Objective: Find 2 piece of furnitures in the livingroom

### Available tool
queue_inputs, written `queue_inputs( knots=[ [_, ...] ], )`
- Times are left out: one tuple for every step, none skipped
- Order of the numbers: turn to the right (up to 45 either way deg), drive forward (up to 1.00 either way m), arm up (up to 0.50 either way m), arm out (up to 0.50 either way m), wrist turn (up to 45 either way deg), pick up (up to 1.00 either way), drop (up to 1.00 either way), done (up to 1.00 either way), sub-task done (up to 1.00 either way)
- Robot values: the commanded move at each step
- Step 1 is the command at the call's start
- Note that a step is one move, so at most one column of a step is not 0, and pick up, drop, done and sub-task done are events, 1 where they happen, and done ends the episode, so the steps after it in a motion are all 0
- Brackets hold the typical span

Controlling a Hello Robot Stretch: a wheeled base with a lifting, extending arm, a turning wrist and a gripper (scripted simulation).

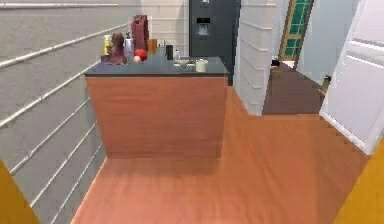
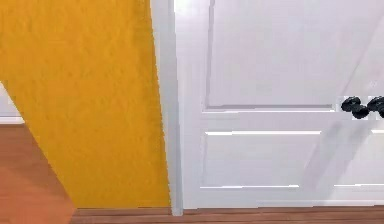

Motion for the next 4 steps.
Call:
queue_inputs(
  knots=[
    [-45.0, 0.0, 0.0, 0.0, 0.0, 0.0, 0.0, 0.0, 0.0],
    [-45.0, 0.0, 0.0, 0.0, 0.0, 0.0, 0.0, 0.0, 0.0],
    [-15.0, 0.0, 0.0, 0.0, 0.0, 0.0, 0.0, 0.0, 0.0],
    [0.0, 0.0, 0.0, 0.0, 0.0, 0.0, 0.0, 0.0, 1.0]
  ],
)
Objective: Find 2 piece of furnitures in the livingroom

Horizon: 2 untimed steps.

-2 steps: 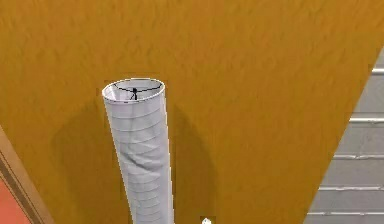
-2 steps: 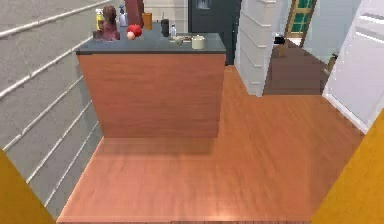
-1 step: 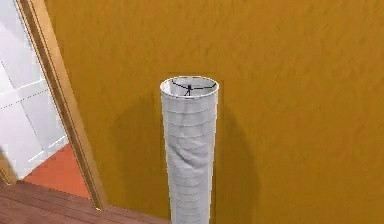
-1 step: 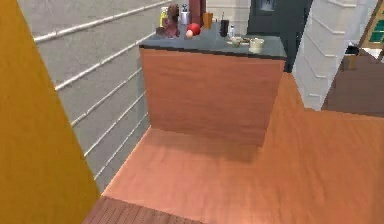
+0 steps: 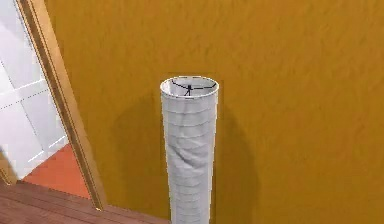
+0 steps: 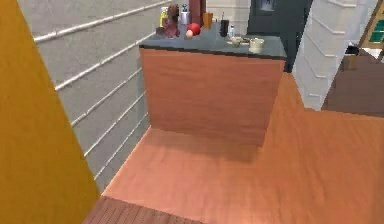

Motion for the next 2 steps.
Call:
queue_inputs(
  knots=[
    [-45.0, 0.0, 0.0, 0.0, 0.0, 0.0, 0.0, 0.0, 0.0],
    [-30.0, 0.0, 0.0, 0.0, 0.0, 0.0, 0.0, 0.0, 0.0]
  ],
)
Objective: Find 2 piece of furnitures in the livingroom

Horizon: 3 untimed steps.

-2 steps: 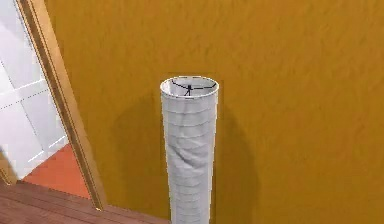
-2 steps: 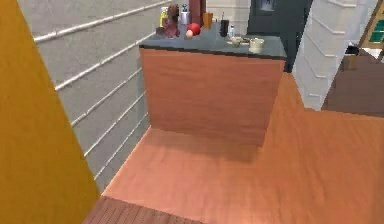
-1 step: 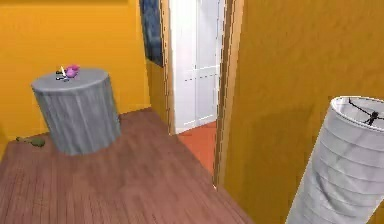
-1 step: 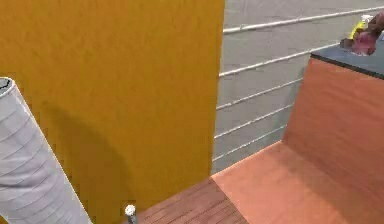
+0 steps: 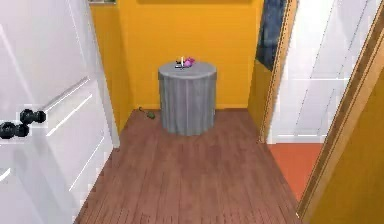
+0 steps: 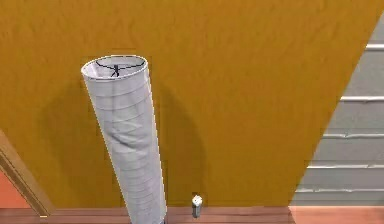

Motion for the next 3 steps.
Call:
queue_inputs(
  knots=[
    [0.0, 1.0, 0.0, 0.0, 0.0, 0.0, 0.0, 0.0, 0.0],
    [0.0, 0.35, 0.0, 0.0, 0.0, 0.0, 0.0, 0.0, 0.0],
    [0.0, 0.0, 0.0, 0.0, 0.0, 0.0, 0.0, 1.0, 0.0]
  ],
)
